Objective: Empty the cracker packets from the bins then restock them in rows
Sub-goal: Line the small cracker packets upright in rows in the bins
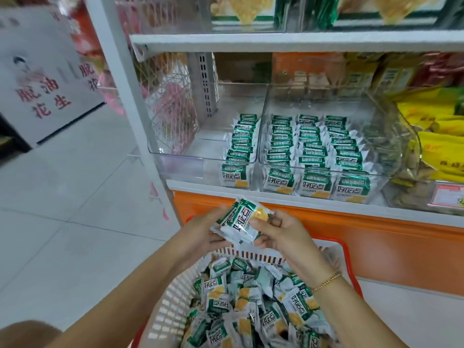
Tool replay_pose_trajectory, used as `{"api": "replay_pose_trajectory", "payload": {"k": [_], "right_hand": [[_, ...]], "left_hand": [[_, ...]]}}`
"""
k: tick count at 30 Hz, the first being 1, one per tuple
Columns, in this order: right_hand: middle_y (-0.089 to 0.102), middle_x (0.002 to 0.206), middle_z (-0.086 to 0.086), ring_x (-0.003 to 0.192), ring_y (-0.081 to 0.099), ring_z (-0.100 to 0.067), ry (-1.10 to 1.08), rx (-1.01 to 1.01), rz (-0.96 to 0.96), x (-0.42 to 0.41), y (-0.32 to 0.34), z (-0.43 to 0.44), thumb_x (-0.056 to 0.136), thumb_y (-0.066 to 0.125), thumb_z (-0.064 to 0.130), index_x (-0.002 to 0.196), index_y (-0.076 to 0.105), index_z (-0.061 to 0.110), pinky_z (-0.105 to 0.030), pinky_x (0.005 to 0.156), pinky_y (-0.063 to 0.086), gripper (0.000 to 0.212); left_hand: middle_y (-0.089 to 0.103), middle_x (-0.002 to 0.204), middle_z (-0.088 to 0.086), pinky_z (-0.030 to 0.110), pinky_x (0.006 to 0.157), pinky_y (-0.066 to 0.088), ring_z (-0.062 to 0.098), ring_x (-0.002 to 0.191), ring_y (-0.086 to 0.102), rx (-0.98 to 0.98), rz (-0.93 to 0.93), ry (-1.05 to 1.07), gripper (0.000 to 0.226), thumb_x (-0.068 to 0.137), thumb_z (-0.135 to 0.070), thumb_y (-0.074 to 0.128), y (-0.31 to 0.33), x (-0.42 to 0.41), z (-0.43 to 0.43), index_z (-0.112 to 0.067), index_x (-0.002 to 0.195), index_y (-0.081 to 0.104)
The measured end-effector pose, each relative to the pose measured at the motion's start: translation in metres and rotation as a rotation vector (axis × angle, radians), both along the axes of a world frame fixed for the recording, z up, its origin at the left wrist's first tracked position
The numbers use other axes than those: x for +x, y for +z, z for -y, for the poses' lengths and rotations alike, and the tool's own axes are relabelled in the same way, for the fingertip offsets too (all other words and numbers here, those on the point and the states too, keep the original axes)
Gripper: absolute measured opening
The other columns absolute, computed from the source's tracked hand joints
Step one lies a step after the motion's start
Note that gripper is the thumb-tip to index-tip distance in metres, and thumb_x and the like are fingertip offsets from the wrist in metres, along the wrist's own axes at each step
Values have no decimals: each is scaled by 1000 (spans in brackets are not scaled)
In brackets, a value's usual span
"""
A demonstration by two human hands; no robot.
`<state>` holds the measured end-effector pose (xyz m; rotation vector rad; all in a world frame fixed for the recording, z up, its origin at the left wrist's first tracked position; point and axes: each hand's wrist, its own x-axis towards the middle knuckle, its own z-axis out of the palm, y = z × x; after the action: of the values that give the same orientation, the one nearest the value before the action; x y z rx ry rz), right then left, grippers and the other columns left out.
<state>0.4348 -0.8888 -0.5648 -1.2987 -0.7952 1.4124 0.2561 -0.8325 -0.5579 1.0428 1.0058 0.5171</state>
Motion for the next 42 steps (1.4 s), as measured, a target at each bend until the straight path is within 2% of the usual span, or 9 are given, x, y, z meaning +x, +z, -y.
{"api": "replay_pose_trajectory", "payload": {"k": [7, 11, 15, 19, 25, 28, 32, 38, 42], "right_hand": [[57, 64, -8, 49, 51, -9, -26, 152, 447, -19, 35, -14, 66, 74, 49, 92, 55, 0, -18, 46, 42, 58], [56, 103, 2, 89, 55, -10, 22, 281, 890, -17, 58, -42, 60, 74, 63, 104, 49, 25, -23, 72, 47, 63], [39, 141, 14, 112, 34, 7, 412, 427, 1200, -9, 106, -81, 70, 78, 50, 141, 34, 37, -15, 92, 32, 84], [44, 129, 12, 107, 36, 2, 693, 557, 1518, -21, 141, -132, 77, 74, 47, 144, 36, 34, -4, 84, 28, 78], [54, 112, 3, 98, 47, -11, 659, 667, 1564, -43, 153, -210, 72, 80, 40, 122, 55, 20, -24, 79, 36, 59], [59, 124, -2, 109, 54, -18, 492, 566, 1523, -45, 150, -255, 73, 81, 40, 127, 53, 16, -25, 80, 38, 66], [47, 141, -7, 121, 50, -23, 439, 160, 1540, -38, 128, -321, 82, 74, 35, 145, 34, 13, -24, 88, 39, 78], [57, 125, -8, 111, 55, -24, 255, 113, 1666, -33, 83, -369, 75, 79, 31, 122, 56, 13, -24, 80, 42, 56], [44, 132, -13, 124, 40, -33, 187, 45, 1834, -39, 57, -368, 79, 72, 32, 132, 48, 19, -41, 99, 39, 59]], "left_hand": [[71, 106, -4, 33, 85, 56, 16, 92, 70, 421, -265, -127, 59, 68, -36, 81, 51, -14, -13, -25, 121, 59], [72, 99, -5, 32, 77, 57, 18, 84, 71, 512, -250, -100, 47, 71, -25, 80, 65, -22, -35, -26, 114, 61], [71, 95, -8, 21, 71, 56, 7, 78, 69, 621, -293, -49, 50, 70, -26, 82, 72, -28, -53, -28, 113, 57], [68, 101, -6, 24, 70, 58, 9, 85, 69, 719, -228, 159, 56, 68, -23, 84, 71, -34, -77, -30, 110, 48], [59, 112, -12, 20, 84, 52, 6, 100, 62, 828, -107, 450, 60, 75, -16, 78, 75, -31, -122, -25, 122, 43], [48, 121, -11, 18, 87, 38, 4, 109, 49, 931, -369, 507, 60, 87, -22, 67, 69, -38, -139, -17, 139, 39], [67, 109, 2, 29, 77, 49, 21, 91, 63, 1036, -765, 293, 21, 90, -20, 54, 50, -45, -141, -19, 107, 67], [63, 89, -4, 28, 64, 42, 16, 79, 60, 1169, -792, 152, 29, 97, -34, 40, 45, -50, -138, -20, 89, 64], [63, 74, -1, 26, 56, 34, 19, 66, 58, 1239, -793, 152, 28, 95, -27, 46, 38, -50, -143, -17, 77, 64]]}}
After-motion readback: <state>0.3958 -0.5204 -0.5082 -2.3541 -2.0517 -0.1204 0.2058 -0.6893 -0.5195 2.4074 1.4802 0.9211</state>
